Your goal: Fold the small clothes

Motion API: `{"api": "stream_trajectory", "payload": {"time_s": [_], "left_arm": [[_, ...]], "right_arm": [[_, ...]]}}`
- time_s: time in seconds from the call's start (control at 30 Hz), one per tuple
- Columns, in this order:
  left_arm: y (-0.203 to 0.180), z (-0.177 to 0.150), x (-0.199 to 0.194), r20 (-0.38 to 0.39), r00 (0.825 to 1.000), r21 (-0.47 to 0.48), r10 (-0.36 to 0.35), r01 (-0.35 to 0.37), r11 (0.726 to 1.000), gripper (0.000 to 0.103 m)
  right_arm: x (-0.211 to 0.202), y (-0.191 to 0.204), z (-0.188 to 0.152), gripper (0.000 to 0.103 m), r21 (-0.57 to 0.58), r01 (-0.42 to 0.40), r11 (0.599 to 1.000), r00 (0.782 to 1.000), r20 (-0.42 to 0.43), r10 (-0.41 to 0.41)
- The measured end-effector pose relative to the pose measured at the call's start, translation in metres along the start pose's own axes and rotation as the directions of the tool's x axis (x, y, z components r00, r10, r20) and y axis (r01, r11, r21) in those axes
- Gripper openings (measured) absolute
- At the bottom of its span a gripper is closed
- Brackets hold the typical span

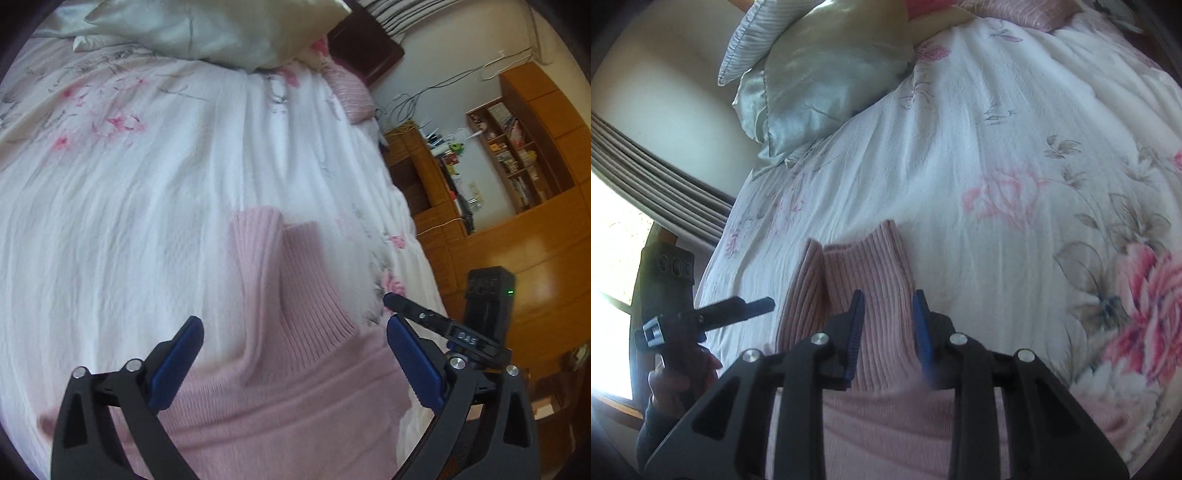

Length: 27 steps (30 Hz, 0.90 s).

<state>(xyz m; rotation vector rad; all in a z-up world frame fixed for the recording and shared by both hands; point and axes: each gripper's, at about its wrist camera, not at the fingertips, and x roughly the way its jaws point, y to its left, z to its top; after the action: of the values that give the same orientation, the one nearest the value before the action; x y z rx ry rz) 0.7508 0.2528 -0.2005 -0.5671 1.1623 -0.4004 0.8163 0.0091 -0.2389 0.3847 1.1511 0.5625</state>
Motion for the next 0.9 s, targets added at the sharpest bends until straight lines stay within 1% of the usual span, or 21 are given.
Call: {"api": "stream_trajectory", "payload": {"time_s": [0.03,0.1,0.13,0.17,0.2,0.27,0.33,0.37,0.43,0.47,0.5,0.53,0.57,0.63,0.67,0.77,0.87,0.9], "left_arm": [[0.004,0.007,0.01,-0.005,1.0,-0.003,0.004,-0.004,1.0,0.099],[0.009,0.015,0.024,0.01,1.0,-0.012,0.013,-0.013,1.0,0.098],[0.013,0.016,0.028,0.011,1.0,-0.016,0.013,-0.012,1.0,0.095],[0.016,0.017,0.034,0.004,1.0,-0.019,0.019,-0.019,1.0,0.081],[0.02,0.017,0.039,-0.011,1.0,-0.02,0.02,-0.02,1.0,0.064],[0.026,0.016,0.045,-0.007,0.999,-0.015,0.041,-0.041,0.999,0.06],[0.028,0.018,0.042,0.029,0.999,-0.025,0.016,-0.016,1.0,0.058],[0.029,0.017,0.038,0.05,0.999,-0.028,-0.004,0.005,1.0,0.056],[0.032,0.02,0.035,0.072,0.997,-0.022,-0.005,0.007,1.0,0.043],[0.033,0.02,0.034,0.076,0.997,-0.02,0.004,-0.002,1.0,0.032],[0.035,0.018,0.034,0.078,0.997,-0.016,0.013,-0.012,1.0,0.026],[0.035,0.018,0.035,0.064,0.998,-0.012,0.014,-0.013,1.0,0.024],[0.034,0.016,0.036,0.055,0.998,-0.003,0.02,-0.02,1.0,0.019],[0.028,0.01,0.028,0.073,0.997,0.027,0.025,-0.027,0.999,0.012],[0.023,0.007,0.019,0.098,0.995,0.035,0.009,-0.012,0.999,0.009],[0.004,-0.008,-0.02,0.17,0.982,0.088,-0.085,0.071,0.994,0.008],[-0.014,-0.037,-0.058,0.191,0.969,0.154,-0.153,0.125,0.98,0.008],[-0.018,-0.05,-0.069,0.195,0.967,0.171,-0.163,0.13,0.977,0.008]], "right_arm": [[0.009,0.0,0.006,0.027,0.006,0.002,1.0,1.0,0.0,-0.002],[0.026,0.003,0.013,0.031,-0.002,0.001,1.0,1.0,0.005,-0.001],[0.033,0.005,0.015,0.033,-0.011,0.003,1.0,1.0,0.004,-0.003],[0.042,0.007,0.017,0.035,-0.024,0.013,1.0,1.0,-0.002,-0.013],[0.05,0.009,0.018,0.037,-0.037,0.026,0.999,1.0,-0.005,-0.026],[0.063,0.013,0.02,0.041,-0.059,0.055,0.997,0.998,0.002,-0.055],[0.072,0.015,0.021,0.041,-0.07,0.043,0.997,0.999,0.005,-0.043],[0.074,0.016,0.02,0.032,-0.073,0.046,0.996,0.999,0.009,-0.046],[0.072,0.016,0.017,0.013,-0.086,0.073,0.994,0.997,0.022,-0.072],[0.066,0.016,0.015,0.012,-0.091,0.072,0.993,0.997,0.035,-0.069],[0.059,0.016,0.014,0.012,-0.097,0.062,0.993,0.997,0.051,-0.058],[0.05,0.016,0.012,0.011,-0.101,0.051,0.994,0.997,0.063,-0.045],[0.04,0.016,0.01,0.011,-0.103,0.041,0.994,0.996,0.077,-0.033],[0.019,0.018,0.006,0.011,-0.101,0.015,0.995,0.995,0.1,-0.005],[0.006,0.021,0.002,0.011,-0.106,-0.008,0.994,0.994,0.111,0.019],[-0.032,0.035,-0.013,0.011,-0.139,-0.062,0.988,0.987,0.14,0.082],[-0.072,0.048,-0.038,0.011,-0.172,-0.11,0.979,0.978,0.158,0.138],[-0.084,0.051,-0.051,0.011,-0.185,-0.118,0.976,0.976,0.162,0.148]]}}
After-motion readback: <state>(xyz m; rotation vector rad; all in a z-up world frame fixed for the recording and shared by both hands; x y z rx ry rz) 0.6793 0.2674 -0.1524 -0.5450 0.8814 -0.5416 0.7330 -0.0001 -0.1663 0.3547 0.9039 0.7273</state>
